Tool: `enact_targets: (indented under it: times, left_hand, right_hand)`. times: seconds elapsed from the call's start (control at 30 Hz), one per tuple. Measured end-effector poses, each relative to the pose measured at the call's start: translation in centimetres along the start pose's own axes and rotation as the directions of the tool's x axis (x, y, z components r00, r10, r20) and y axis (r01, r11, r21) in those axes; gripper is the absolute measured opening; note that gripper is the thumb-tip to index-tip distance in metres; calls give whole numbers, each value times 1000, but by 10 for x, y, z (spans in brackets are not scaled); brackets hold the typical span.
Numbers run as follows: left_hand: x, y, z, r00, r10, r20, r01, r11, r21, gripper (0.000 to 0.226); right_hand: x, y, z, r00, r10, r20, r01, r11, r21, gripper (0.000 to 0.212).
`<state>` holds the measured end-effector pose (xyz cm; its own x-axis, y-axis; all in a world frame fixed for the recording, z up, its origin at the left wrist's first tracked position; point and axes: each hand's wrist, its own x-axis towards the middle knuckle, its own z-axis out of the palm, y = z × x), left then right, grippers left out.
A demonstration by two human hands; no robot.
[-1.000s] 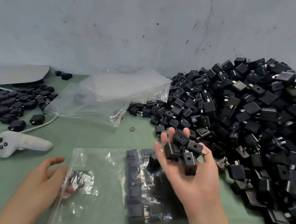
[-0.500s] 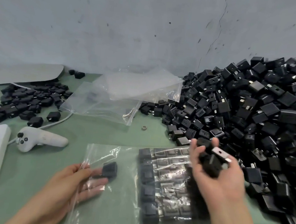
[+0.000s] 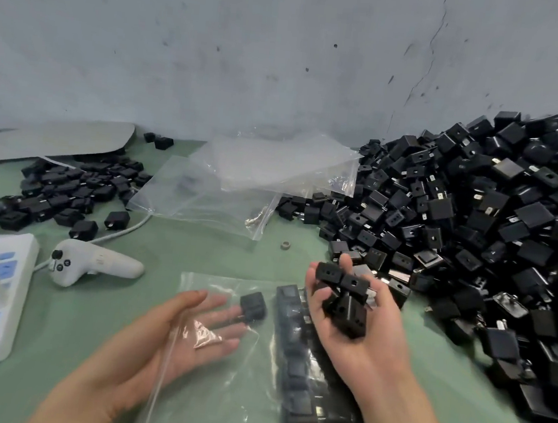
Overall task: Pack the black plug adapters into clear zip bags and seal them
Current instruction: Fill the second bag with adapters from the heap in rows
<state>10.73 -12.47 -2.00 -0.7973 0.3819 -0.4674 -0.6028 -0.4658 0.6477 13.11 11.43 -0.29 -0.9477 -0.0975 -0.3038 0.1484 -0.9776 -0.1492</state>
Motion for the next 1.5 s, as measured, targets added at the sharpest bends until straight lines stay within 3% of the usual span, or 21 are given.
enact_targets:
  times: [0.3, 0.5, 0.7, 0.83, 0.9, 0.93, 0.97, 1.0, 1.03, 1.07, 1.1, 1.17, 1.23, 1.33, 1.43, 1.5]
  left_hand:
    - [14, 4, 14, 998, -10, 66, 11, 1000, -13, 61]
    - [18, 1, 18, 998, 46, 31, -45, 998, -37, 63]
    - [15, -5, 20, 997, 73, 3, -72, 989, -126, 51]
    - [6, 9, 14, 984, 130, -123, -127, 991, 31, 44]
    - [2, 17, 10, 890, 339, -304, -265, 929, 260, 27]
    - [-1, 19, 10, 778, 506, -372, -336, 836, 434, 22]
    - [-5, 20, 12, 621, 694, -365, -369, 670, 644, 20]
    - [-10, 19, 18, 485, 837, -254, -366, 458, 810, 20]
    - [-16, 17, 25, 420, 901, -108, -368, 278, 887, 18]
    - [-19, 13, 34, 426, 904, 16, -399, 172, 901, 15]
    - [-20, 7, 43, 471, 877, 96, -444, 142, 885, 14]
    - [-16, -7, 59, 565, 808, 170, -490, 162, 857, 13]
    - [-9, -21, 68, 606, 768, 208, -490, 155, 858, 13]
    - [-5, -28, 68, 638, 749, 177, -441, 167, 882, 27]
    - [-1, -24, 65, 696, 715, 74, -417, 318, 852, 31]
    - [0, -23, 64, 711, 702, 45, -380, 329, 865, 26]
  right_hand:
    - [3, 2, -6, 999, 23, -34, -24, 1000, -16, 28]
    - [5, 1, -7, 1000, 2, -30, -2, 1000, -19, 31]
    - [6, 1, -9, 1000, -11, -14, 11, 1000, -25, 34]
    - [6, 0, -12, 1000, -14, -7, 14, 1000, -18, 37]
    - [6, 0, -12, 1000, -13, 7, 13, 1000, -19, 36]
    - [5, 1, -11, 1000, -10, 18, 10, 1000, -26, 36]
    - [5, 2, -10, 999, -4, 32, 5, 999, -34, 38]
    - [5, 3, -10, 999, 4, 45, -2, 999, -40, 40]
    - [5, 5, -9, 998, 14, 57, -12, 999, -43, 43]
    - [6, 6, -8, 997, 26, 69, -22, 998, -52, 43]
    - [6, 9, -7, 996, 42, 78, -37, 997, -64, 41]
    - [7, 15, -7, 991, 97, 94, -88, 992, -96, 38]
    - [9, 23, -7, 975, 181, 129, -167, 980, -109, 39]
    - [8, 33, -4, 935, 309, 172, -296, 950, -99, 44]
    - [8, 38, -3, 924, 349, 158, -330, 934, -133, 45]
    - [8, 43, -4, 923, 357, 147, -339, 931, -133, 43]
